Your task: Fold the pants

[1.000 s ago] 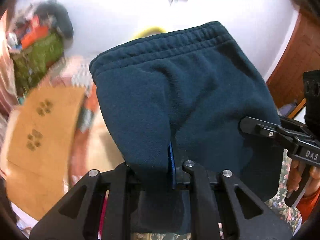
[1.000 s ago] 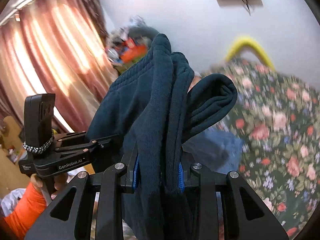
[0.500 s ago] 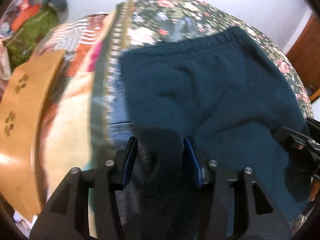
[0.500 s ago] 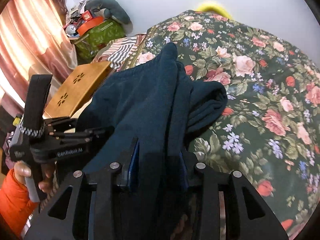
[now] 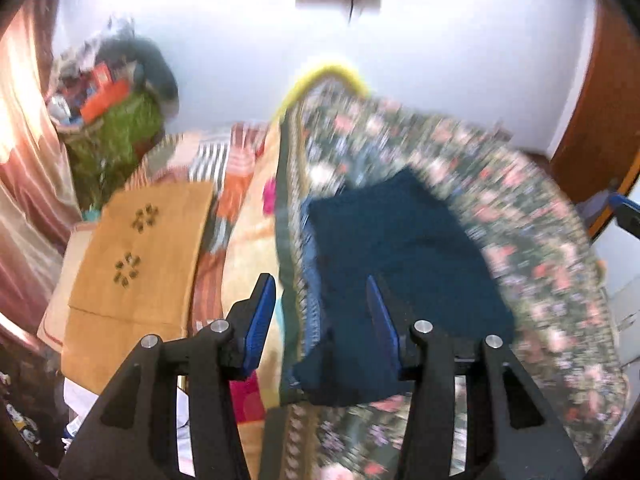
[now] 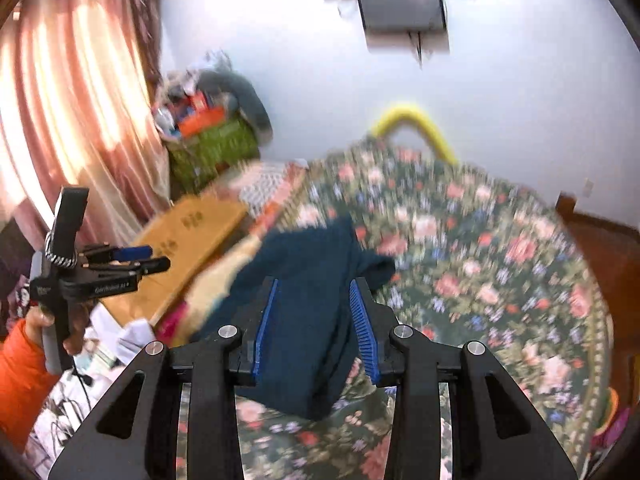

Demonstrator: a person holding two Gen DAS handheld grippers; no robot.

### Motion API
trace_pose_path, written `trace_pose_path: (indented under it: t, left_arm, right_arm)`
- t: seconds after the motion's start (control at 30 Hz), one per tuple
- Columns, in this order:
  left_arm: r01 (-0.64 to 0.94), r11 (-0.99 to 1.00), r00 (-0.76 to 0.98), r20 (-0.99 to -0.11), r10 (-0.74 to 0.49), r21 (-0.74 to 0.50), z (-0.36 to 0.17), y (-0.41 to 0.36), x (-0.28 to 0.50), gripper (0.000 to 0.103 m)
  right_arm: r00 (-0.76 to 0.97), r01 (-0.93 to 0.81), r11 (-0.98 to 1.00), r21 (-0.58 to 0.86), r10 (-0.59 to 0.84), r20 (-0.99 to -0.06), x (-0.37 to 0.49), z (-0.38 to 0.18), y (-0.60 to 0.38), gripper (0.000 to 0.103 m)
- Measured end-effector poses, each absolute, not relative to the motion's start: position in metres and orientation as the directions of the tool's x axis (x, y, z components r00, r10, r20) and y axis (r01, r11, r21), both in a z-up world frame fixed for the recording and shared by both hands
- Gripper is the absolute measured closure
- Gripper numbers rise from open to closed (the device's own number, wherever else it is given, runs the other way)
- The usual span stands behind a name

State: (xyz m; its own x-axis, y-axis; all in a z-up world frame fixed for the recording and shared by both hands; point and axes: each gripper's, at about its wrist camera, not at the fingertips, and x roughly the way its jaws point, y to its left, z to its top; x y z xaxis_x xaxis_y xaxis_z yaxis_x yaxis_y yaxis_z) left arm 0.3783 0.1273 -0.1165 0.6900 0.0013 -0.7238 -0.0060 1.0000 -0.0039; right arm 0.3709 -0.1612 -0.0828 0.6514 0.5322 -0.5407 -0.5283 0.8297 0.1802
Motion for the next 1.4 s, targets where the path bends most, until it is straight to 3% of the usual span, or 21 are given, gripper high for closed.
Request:
trace_pose_path:
  t: [0.37, 0.67, 0.77, 0.8, 0.9, 1.0, 1.23, 1.4]
  left_arm:
    - [0.063, 0.997, 0.915, -0.397, -0.074, -0.039, 0.016, 0.083, 0.197, 0.055]
    - [0.045, 0.999, 0.977, -0.207, -0.046, -0.013, 0.047, 0.059, 0.090, 0.055]
    - [0.028, 1.000, 0.986, -0.167, -0.028, -0.006, 0.046, 0.054, 0.071, 0.047]
    - [0.027, 1.000, 0.987, -0.158, -0.028, -0.007, 0.046, 0.054, 0.067, 0.040]
    - [0.020, 1.000, 0.989, -0.148, -0.022, -0.018, 0.042, 0.056, 0.060, 0.032]
    - [0.012, 1.000, 0.989, -0.150, -0.015, -0.021, 0.041, 0.056, 0.053, 0.010]
    - [0.017, 1.000, 0.992, -0.129, -0.019, -0.018, 0.040, 0.055, 0.045, 0.001]
    - [0.017, 1.000, 0.991, -0.136, -0.019, -0.015, 0.037, 0.051, 0.042, 0.000]
  right_arm:
    - [0.747, -0.621, 0.778, 0.098, 0.625, -0.227, 0.205, 0.012, -0.166, 0.070]
    - [0.772, -0.628, 0.776, 0.066, 0.631, -0.076, 0.126, 0.021, -0.176, 0.070]
    - [0.767, -0.634, 0.770, 0.076, 0.638, -0.071, 0.119, 0.016, -0.175, 0.070]
    - [0.768, -0.632, 0.771, 0.080, 0.637, -0.070, 0.117, 0.016, -0.175, 0.066]
    - [0.788, -0.607, 0.790, 0.090, 0.613, -0.066, 0.116, 0.013, -0.175, 0.046]
    - [0.799, -0.589, 0.802, 0.094, 0.596, -0.079, 0.115, 0.010, -0.173, 0.033]
    - [0.841, -0.531, 0.844, 0.072, 0.535, -0.077, 0.106, 0.006, -0.174, 0.001]
    - [0.850, -0.516, 0.853, 0.073, 0.521, -0.079, 0.102, 0.003, -0.177, 0.001]
